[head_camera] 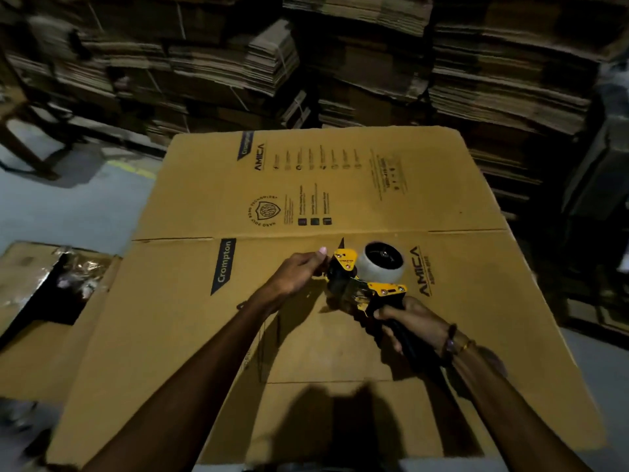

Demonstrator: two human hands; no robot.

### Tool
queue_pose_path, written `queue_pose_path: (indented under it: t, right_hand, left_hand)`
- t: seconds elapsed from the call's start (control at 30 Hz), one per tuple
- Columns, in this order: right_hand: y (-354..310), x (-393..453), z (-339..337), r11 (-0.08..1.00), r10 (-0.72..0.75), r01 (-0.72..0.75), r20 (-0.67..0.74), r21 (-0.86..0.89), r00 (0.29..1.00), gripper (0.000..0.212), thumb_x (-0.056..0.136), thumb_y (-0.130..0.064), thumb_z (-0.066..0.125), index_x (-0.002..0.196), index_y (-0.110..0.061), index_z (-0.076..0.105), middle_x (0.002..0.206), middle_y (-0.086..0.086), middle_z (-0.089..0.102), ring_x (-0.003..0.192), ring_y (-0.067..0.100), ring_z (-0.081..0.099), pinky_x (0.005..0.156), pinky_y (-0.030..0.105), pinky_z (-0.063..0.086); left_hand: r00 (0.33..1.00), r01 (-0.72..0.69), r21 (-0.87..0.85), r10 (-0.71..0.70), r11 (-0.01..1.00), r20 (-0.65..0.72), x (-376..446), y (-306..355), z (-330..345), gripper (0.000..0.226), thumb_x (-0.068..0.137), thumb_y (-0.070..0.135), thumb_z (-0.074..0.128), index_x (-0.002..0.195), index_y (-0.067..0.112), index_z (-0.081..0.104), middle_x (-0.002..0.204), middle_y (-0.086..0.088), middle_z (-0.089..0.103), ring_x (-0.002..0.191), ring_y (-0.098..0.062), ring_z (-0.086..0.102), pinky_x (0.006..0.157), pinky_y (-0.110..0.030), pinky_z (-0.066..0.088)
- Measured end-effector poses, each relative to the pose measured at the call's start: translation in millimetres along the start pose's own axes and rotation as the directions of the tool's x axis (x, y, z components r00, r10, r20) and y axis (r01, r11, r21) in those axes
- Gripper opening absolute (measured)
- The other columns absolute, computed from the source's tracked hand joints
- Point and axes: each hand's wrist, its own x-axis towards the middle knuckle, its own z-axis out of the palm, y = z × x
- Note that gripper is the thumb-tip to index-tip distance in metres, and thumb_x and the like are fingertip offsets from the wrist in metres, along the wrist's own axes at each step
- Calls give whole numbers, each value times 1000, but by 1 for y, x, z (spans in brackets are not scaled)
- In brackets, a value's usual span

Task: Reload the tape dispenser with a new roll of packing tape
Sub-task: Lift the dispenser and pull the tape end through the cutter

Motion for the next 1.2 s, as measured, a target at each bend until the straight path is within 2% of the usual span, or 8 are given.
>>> queue_pose_path:
  t: [0.13, 0.3, 0.47, 0.57, 0.77, 0.93, 1.03, 1.2]
  right_hand:
    - [-8, 25, -16, 998, -25, 24, -8, -63, 1000, 13, 96, -12, 63, 85, -8, 59, 58, 5, 59, 41, 20, 55, 46, 28, 50]
    - [-11, 41, -27, 992, -39, 37, -15, -122, 999, 6, 97, -12, 62, 92, -9, 60, 61, 5, 61, 43, 18, 59, 47, 27, 51]
    - [-8, 49, -32, 983, -60, 61, 6, -173, 998, 5, 96, -11, 62, 99, -9, 58, 60, 4, 62, 43, 18, 60, 46, 27, 52]
    - [-5, 52, -34, 988, -64, 63, -2, -140, 998, 20, 94, -7, 62, 113, -7, 54, 61, 9, 60, 42, 22, 58, 43, 29, 50]
    - [2, 59, -36, 989, -63, 59, -26, -135, 998, 38, 91, -6, 64, 125, -14, 47, 75, 11, 64, 43, 23, 57, 43, 32, 51]
    - [7, 61, -34, 962, -115, 88, -90, -260, 989, 60, 77, -34, 73, 130, -22, 47, 102, 7, 69, 62, 21, 64, 67, 46, 61]
    - [9, 57, -29, 955, -133, 91, -137, -281, 982, 43, 89, -26, 70, 125, -23, 47, 96, -4, 66, 54, 25, 69, 54, 34, 59]
    - [16, 53, -29, 908, -205, 97, -232, -408, 951, 50, 89, -33, 73, 134, -23, 53, 126, 3, 67, 110, 28, 66, 88, 33, 52]
  left_hand:
    - [1000, 3, -123, -5, 992, -16, 5, -11, 6, 33, 106, 19, 41, 135, 17, 58, 138, -3, 59, 126, -18, 55, 101, -31, 45]
    - [999, -36, -8, 36, 999, -20, 8, -38, 12, 41, 90, -7, 55, 109, 29, 58, 134, -1, 58, 127, -17, 55, 99, -34, 51]
    - [999, -32, 139, 30, 990, 17, 10, -48, 22, 38, 86, -1, 65, 113, 24, 57, 137, -1, 56, 121, -18, 57, 100, -39, 53]
    - [993, -55, 285, 82, 957, -83, 14, -52, 30, 22, 88, 5, 67, 109, 12, 63, 118, -10, 68, 109, -27, 64, 95, -44, 53]
    - [983, -84, 258, 122, 963, -136, 14, -56, 31, 20, 92, -4, 55, 98, 11, 67, 119, -2, 68, 118, -14, 60, 102, -41, 50]
    - [975, -48, 316, 113, 948, -191, 15, -58, 27, 30, 93, -4, 51, 112, 14, 65, 118, -1, 70, 111, -16, 64, 97, -40, 53]
    - [974, -34, 353, 110, 935, -199, 15, -57, 27, 29, 95, 0, 52, 119, 11, 63, 120, -3, 71, 113, -19, 63, 94, -36, 53]
    - [969, -13, 435, 119, 901, -216, 17, -56, 29, 25, 95, 8, 55, 118, 13, 62, 119, -4, 71, 109, -22, 65, 92, -40, 54]
